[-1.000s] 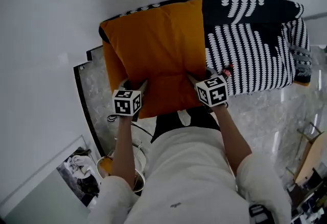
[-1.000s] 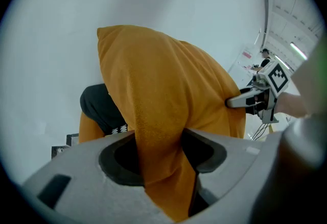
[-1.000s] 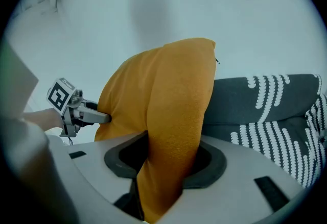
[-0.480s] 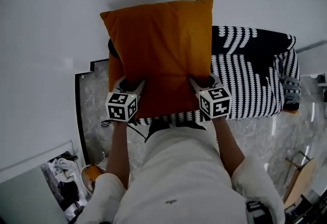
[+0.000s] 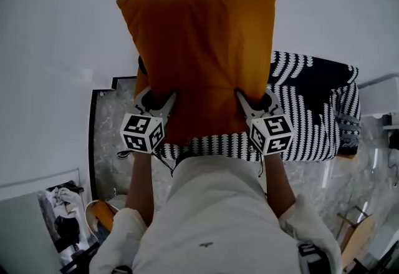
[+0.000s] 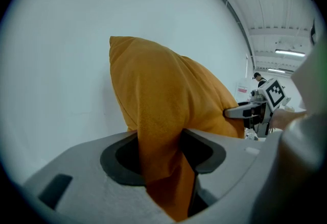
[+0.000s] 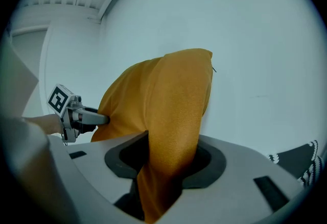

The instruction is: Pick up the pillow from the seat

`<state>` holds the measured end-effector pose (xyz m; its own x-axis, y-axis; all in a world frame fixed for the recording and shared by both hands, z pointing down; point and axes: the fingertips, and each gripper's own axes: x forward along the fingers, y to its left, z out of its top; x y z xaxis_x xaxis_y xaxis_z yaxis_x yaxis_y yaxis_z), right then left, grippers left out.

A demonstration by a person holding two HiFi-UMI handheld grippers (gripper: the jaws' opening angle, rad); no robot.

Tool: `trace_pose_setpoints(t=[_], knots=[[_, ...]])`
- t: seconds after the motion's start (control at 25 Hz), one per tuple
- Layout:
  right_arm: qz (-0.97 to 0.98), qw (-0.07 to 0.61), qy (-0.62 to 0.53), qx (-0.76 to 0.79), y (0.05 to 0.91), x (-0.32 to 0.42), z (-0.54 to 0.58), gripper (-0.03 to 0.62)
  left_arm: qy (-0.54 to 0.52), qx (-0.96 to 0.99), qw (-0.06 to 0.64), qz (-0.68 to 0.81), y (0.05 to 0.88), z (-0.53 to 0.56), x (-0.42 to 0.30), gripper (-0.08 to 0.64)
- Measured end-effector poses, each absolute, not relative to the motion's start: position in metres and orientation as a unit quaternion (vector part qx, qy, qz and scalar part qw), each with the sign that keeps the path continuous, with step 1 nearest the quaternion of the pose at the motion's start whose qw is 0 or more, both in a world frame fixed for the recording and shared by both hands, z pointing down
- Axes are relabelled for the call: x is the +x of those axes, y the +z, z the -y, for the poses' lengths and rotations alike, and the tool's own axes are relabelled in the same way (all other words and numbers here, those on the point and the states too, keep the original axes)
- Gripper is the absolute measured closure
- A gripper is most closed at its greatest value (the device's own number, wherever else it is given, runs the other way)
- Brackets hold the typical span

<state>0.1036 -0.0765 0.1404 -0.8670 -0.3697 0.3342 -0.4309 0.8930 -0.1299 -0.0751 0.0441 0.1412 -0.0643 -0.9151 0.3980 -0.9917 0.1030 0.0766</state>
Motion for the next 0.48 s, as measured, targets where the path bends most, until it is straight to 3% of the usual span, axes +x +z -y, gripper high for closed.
trace_pose_setpoints(t=[0.48], knots=[[0.972,0.108,0.056,0.202,0.11,0.104,0.071,0.42,0.053,0.659,0.135,0.738,0.109,-0.056,-0.074,0.337]])
